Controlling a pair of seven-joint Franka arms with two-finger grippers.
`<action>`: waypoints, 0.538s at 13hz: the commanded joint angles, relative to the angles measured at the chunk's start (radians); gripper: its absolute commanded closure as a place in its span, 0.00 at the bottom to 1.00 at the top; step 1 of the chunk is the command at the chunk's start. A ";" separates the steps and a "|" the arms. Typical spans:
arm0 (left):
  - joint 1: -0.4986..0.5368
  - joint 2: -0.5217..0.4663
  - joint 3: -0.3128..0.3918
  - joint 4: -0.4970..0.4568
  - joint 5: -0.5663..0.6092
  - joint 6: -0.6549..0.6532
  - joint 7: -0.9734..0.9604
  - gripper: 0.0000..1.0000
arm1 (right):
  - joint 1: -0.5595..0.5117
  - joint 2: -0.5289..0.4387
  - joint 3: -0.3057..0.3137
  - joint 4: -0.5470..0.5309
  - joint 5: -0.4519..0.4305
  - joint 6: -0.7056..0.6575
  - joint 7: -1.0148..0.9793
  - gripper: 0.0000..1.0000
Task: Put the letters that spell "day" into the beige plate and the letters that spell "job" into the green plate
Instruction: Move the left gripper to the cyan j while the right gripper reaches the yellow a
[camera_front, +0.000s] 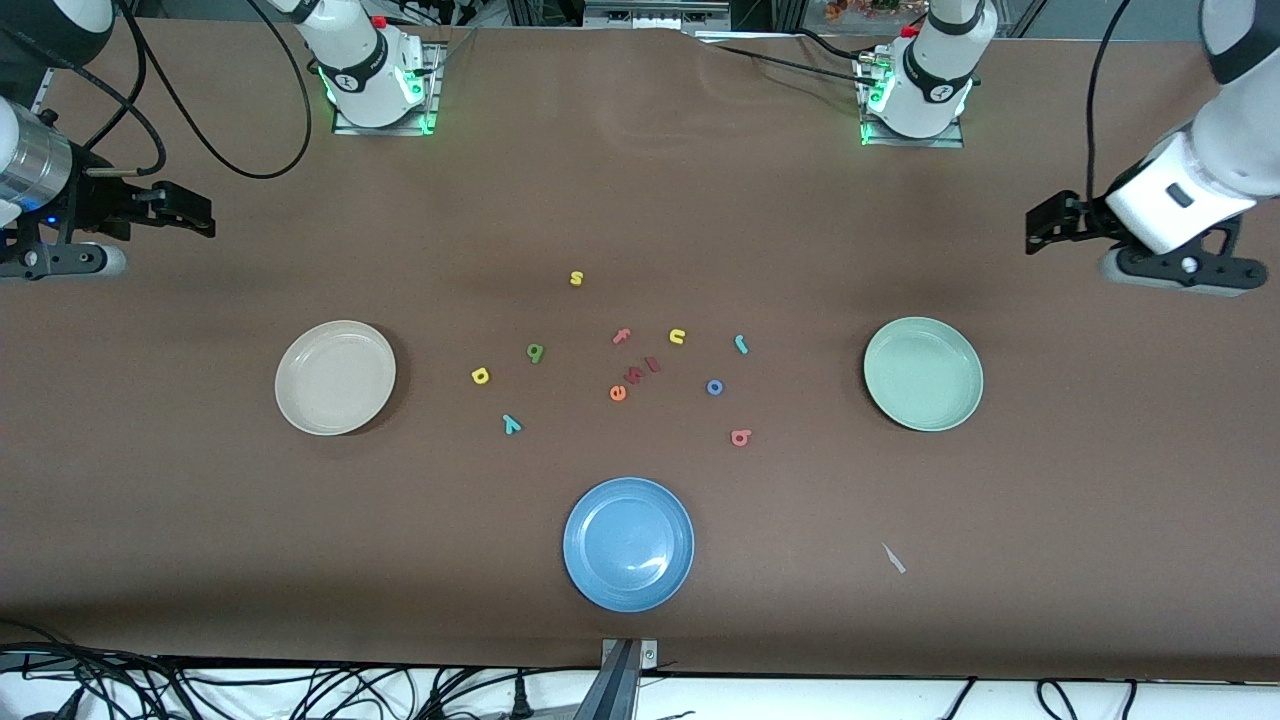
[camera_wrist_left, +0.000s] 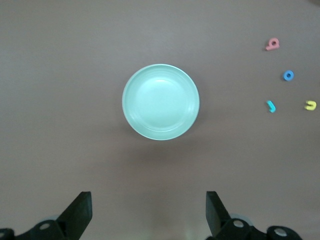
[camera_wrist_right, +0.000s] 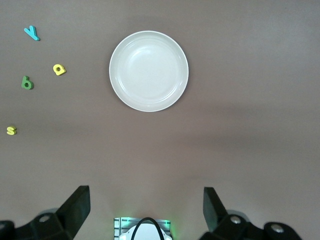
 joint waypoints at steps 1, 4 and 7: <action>-0.004 0.044 -0.027 0.013 -0.050 -0.011 0.002 0.00 | 0.000 0.006 -0.001 0.021 -0.001 -0.012 0.009 0.00; -0.006 0.102 -0.103 0.019 -0.053 -0.002 -0.131 0.00 | 0.000 0.020 -0.001 0.024 0.011 -0.004 0.007 0.00; -0.006 0.160 -0.197 0.017 -0.041 0.061 -0.301 0.00 | 0.000 0.024 -0.001 0.022 0.019 -0.002 0.003 0.00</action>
